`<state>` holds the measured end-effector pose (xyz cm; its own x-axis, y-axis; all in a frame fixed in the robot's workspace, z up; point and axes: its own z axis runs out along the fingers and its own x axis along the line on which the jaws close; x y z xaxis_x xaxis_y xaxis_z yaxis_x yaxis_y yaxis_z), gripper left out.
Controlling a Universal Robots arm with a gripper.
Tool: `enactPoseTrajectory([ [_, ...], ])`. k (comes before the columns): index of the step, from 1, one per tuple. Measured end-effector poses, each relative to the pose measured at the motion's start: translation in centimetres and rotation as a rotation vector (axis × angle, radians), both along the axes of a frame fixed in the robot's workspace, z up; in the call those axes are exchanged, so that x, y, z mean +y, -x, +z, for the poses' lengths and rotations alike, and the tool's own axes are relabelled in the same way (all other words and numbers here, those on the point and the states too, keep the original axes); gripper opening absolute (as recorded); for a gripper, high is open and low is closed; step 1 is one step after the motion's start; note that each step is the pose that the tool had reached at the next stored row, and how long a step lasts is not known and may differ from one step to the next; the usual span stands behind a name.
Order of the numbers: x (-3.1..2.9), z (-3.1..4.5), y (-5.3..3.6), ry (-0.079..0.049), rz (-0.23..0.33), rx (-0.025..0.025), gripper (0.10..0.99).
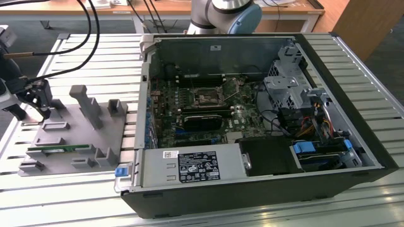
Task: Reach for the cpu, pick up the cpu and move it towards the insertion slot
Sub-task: 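Pick up the cpu and move it towards the insertion slot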
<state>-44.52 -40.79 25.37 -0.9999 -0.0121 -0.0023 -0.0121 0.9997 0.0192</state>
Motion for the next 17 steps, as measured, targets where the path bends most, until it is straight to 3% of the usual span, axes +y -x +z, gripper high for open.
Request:
enactPoseTrajectory([
  [17,0.0,1.48,0.0,0.0,0.0,0.0,0.541],
])
